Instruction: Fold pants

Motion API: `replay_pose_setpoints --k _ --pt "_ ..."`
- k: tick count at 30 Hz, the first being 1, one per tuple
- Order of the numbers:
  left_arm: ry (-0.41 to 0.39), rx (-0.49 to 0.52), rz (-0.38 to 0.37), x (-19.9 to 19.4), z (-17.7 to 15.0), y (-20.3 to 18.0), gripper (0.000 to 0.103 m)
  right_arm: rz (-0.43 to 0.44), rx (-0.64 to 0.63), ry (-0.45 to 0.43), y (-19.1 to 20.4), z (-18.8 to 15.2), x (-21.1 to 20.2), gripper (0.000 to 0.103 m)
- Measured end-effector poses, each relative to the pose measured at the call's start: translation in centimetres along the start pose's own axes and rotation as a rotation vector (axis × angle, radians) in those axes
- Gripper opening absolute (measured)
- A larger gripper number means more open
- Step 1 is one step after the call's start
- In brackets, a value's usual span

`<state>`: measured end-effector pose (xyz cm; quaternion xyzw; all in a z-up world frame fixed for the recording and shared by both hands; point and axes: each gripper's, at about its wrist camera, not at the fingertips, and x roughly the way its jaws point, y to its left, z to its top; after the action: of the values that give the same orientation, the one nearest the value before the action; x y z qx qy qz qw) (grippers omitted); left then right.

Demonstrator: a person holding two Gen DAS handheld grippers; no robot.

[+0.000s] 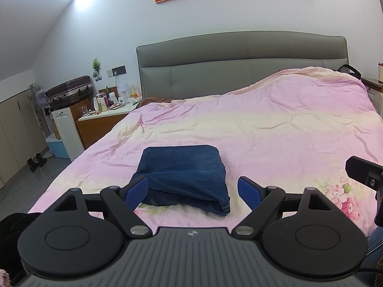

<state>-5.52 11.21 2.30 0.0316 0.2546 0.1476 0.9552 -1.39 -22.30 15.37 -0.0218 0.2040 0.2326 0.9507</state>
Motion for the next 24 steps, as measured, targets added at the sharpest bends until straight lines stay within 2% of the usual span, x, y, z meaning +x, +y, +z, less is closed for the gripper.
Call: replay_pose_setpoints --k 24 --pt "-0.024 -0.004 -0.008 -0.43 0.44 0.11 0.099 -0.007 0.007 -0.01 0.1 0.03 -0.38 0.098"
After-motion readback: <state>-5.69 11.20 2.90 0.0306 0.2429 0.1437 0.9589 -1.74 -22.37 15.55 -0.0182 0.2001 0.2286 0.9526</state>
